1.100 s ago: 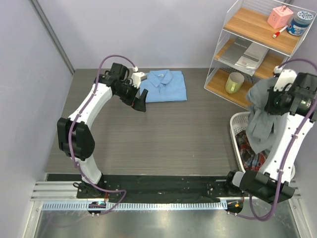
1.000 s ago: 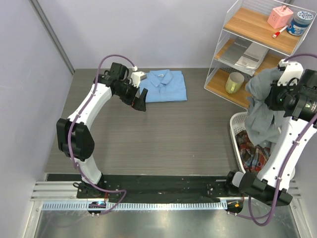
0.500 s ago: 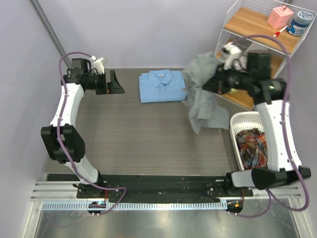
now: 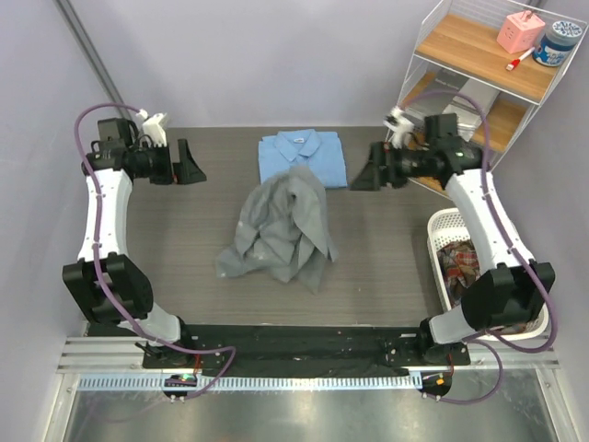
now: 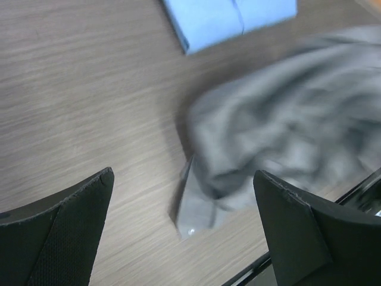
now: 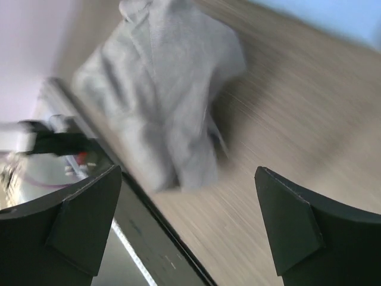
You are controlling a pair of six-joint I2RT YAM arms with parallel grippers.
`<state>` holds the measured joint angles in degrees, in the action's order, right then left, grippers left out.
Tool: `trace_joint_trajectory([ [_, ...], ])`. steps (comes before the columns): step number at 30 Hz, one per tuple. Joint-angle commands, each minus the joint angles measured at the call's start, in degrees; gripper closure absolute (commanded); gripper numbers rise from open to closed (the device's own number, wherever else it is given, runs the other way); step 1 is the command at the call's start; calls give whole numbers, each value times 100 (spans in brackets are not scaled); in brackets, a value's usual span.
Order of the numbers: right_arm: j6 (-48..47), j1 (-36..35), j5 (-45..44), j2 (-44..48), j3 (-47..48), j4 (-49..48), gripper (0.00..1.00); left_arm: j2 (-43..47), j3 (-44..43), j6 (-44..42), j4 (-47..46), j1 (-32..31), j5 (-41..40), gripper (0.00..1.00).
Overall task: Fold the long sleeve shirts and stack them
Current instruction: Move the shirt to the center of the board, then flatten the shirt out
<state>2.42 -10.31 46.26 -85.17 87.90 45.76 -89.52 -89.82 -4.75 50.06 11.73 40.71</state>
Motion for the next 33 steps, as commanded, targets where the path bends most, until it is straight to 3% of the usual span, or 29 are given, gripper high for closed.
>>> trace_joint_trajectory([
  [1,-1568,828,-548,-307,-695,1339,0,329,542,-1456,802,-30,-142,0],
  [3,-1499,689,-660,-238,-695,843,0,347,790,-1773,856,-30,-238,0],
  [5,-1681,-161,-1134,-141,-590,523,0,330,1097,-1775,812,-4,-257,0],
  [8,-1928,-1428,-1795,-368,-440,48,4,268,1467,-1266,646,277,331,0],
  [12,-2306,-2781,-2182,-948,-213,-478,30,-22,1678,-1010,872,436,289,11],
  [17,-2501,-4187,-2709,-1686,8,-962,49,-154,1854,-677,926,1171,684,11],
  [18,-2474,-4329,-2736,-1931,52,-1181,55,-197,1802,-632,961,1305,728,11],
  [21,-2439,-4707,-2894,-2258,87,-1525,62,-277,1705,-781,1137,1657,869,11],
  [24,-2404,-4832,-3131,-2627,174,-1763,63,-172,1722,-992,1251,1780,834,9],
  [29,-2368,-4832,-3439,-3199,491,-1895,49,162,1933,-1299,1383,1798,755,8],
  [33,-2333,-4832,-3484,-3384,676,-1930,48,460,2214,-1563,1471,1798,623,7],
])
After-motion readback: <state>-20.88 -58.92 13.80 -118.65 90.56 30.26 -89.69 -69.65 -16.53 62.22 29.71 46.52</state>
